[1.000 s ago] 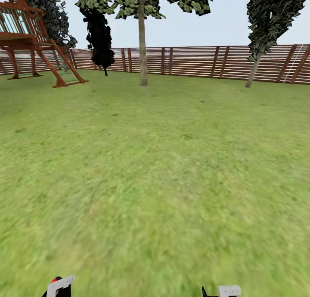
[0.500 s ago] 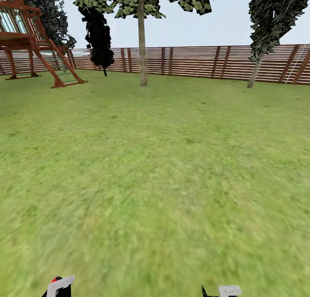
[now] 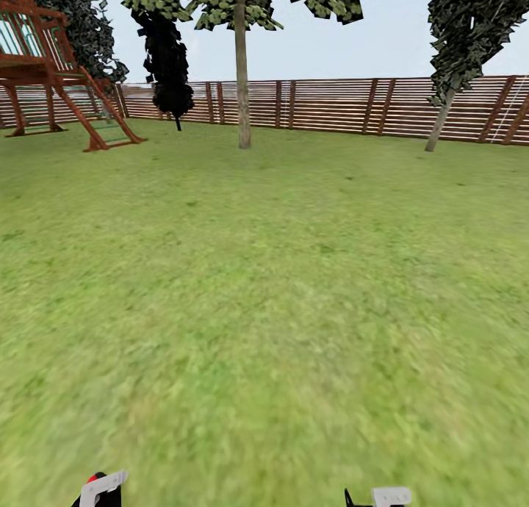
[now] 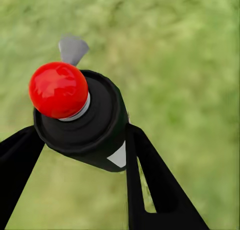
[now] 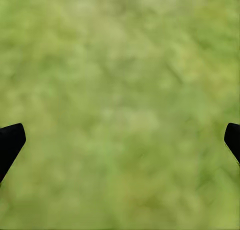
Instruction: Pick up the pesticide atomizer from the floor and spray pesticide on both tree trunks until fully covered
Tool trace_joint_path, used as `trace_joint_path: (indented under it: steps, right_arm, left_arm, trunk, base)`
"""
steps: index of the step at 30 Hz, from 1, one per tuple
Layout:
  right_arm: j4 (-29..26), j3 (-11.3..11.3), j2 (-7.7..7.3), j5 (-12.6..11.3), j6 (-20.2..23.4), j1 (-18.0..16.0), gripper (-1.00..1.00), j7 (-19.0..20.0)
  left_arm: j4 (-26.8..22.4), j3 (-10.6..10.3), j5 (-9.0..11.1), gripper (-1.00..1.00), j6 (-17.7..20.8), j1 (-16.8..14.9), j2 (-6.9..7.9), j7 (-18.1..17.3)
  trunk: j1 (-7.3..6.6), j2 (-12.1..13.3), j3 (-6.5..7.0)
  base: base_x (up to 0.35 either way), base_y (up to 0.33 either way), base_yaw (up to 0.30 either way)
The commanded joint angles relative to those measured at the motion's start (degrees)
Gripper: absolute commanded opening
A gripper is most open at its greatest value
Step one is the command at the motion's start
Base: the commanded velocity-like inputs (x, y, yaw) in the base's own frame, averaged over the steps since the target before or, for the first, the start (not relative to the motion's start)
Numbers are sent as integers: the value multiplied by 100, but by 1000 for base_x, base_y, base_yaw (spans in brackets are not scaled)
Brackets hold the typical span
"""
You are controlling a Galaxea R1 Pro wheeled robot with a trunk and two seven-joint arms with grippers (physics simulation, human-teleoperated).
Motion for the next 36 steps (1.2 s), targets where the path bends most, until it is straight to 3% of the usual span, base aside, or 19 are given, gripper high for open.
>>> trace_joint_path:
  steps: [1,36]
  right_arm:
    - [6,-45,-2,60,-15,-3,100,-16]
    - [6,-45,-2,60,-15,-3,100,-16]
  left_arm:
    - [6,39,-60,-100,-21,-4,0,14]
    - [15,37,-60,-100,-21,-4,-11,13]
  trunk:
    - [3,-2,-5]
    - [3,-2,-5]
  base:
    - [338,0,0]
    - [338,0,0]
